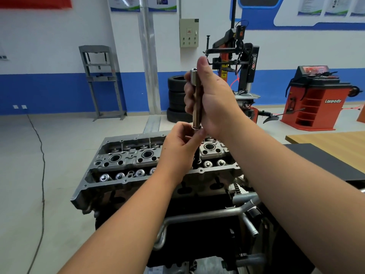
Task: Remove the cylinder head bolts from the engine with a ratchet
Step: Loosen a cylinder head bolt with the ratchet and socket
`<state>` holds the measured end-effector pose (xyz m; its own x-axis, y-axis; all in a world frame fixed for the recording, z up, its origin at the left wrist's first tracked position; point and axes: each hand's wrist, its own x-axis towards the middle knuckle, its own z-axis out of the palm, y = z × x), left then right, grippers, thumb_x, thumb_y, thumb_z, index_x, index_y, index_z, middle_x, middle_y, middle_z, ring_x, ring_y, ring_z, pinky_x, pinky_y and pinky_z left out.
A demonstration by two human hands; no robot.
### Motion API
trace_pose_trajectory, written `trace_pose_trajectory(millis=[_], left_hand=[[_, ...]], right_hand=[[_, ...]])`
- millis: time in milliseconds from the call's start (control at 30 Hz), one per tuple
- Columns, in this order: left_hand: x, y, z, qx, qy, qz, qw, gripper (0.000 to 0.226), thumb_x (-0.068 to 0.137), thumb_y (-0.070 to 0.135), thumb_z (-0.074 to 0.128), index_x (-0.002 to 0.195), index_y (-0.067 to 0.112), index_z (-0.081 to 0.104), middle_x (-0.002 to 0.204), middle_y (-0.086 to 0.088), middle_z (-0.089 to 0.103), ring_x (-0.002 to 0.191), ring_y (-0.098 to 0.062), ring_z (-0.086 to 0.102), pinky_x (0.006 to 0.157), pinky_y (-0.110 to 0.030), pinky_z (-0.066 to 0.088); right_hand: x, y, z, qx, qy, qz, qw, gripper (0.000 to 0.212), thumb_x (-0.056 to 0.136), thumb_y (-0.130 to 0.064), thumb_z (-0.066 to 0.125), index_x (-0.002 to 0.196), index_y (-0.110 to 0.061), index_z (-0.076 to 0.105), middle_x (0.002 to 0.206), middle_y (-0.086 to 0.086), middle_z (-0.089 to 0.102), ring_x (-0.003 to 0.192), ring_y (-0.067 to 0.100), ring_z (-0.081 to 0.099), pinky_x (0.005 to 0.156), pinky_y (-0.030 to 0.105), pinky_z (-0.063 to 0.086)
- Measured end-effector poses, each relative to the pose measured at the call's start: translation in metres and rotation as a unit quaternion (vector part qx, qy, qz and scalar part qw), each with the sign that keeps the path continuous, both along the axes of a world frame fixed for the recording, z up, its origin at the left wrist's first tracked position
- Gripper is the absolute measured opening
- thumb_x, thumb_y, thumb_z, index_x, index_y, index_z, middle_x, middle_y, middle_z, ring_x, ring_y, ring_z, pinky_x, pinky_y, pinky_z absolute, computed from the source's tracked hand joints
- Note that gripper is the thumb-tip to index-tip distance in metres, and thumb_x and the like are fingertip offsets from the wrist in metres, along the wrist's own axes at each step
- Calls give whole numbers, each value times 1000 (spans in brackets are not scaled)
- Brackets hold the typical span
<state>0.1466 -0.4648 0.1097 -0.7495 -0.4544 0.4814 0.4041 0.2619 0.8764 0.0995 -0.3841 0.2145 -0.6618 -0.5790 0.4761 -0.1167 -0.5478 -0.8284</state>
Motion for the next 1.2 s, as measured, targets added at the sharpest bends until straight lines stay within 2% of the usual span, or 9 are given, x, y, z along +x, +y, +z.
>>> trace_pose_trajectory(millis=[167, 300, 400, 533, 633, 767, 900, 1100, 1200], left_hand=[[3, -6, -3, -28, -6, -27, 999, 27, 99, 48, 46, 110, 37, 67, 102, 8, 76, 94, -13, 73, 92, -39, 55], [3, -3, -2, -58, 7, -5, 998, 23, 89, 63, 50, 98, 48, 65, 90, 11, 73, 78, -10, 68, 70, -27, 53], [0, -3, -2, -35, 7, 12, 999, 17, 78, 67, 60, 86, 53, 61, 77, 20, 66, 62, 1, 54, 55, -16, 43], [-1, -7, -3, -18, 4, -16, 1000, 22, 86, 63, 57, 104, 52, 63, 100, 18, 74, 92, -3, 70, 81, -23, 53], [2, -8, -4, -29, -10, -23, 999, 24, 98, 51, 47, 106, 44, 69, 104, 4, 76, 103, -22, 71, 97, -47, 55], [3, -7, -3, -65, -20, -2, 998, 17, 100, 49, 50, 98, 53, 67, 99, 12, 76, 94, -7, 69, 89, -38, 56], [0, -7, -2, -21, -18, -12, 1000, 8, 103, 37, 63, 97, 33, 67, 85, 11, 73, 70, 2, 60, 65, -18, 50], [3, -7, -3, -16, -13, -62, 998, 18, 105, 40, 53, 116, 33, 67, 106, 8, 76, 99, -9, 72, 90, -30, 55], [5, -7, -3, -20, -19, -58, 998, 21, 101, 46, 54, 106, 39, 72, 105, 3, 77, 103, -15, 72, 95, -38, 54]], right_hand=[[-6, -7, 0, 7, -4, 23, 1000, 51, 101, -59, 37, 84, -15, 56, 56, -4, 43, 46, 11, 30, 45, 25, 28], [-6, -10, -7, -51, 40, -45, 997, 46, 79, -60, 59, 94, -18, 49, 68, -1, 52, 42, 11, 36, 40, 22, 32], [-9, -10, -11, -72, 56, -71, 993, 36, 93, -51, 61, 90, -15, 58, 67, -1, 57, 47, 13, 45, 43, 25, 39], [-11, -11, -8, -44, 29, -19, 998, 50, 104, -51, 37, 87, -11, 62, 56, -2, 47, 44, 12, 39, 43, 25, 34], [-9, -16, -10, -43, 50, -46, 997, 56, 102, -58, 34, 88, -7, 54, 52, -2, 42, 41, 11, 34, 42, 23, 29], [-1, -16, -17, -73, 120, -119, 983, 43, 81, -59, 52, 93, -19, 46, 56, -1, 40, 43, 9, 35, 40, 21, 32], [-3, -11, -15, -49, 116, -171, 977, 39, 104, -46, 45, 85, -13, 54, 64, 1, 51, 52, 13, 46, 47, 26, 39], [-1, -13, -10, -13, 55, -20, 998, 56, 105, -53, 31, 84, -11, 61, 51, -4, 45, 41, 11, 36, 42, 23, 30], [3, -14, -13, -47, 70, -51, 995, 59, 98, -64, 34, 85, -9, 53, 48, -3, 40, 39, 11, 33, 41, 23, 28]])
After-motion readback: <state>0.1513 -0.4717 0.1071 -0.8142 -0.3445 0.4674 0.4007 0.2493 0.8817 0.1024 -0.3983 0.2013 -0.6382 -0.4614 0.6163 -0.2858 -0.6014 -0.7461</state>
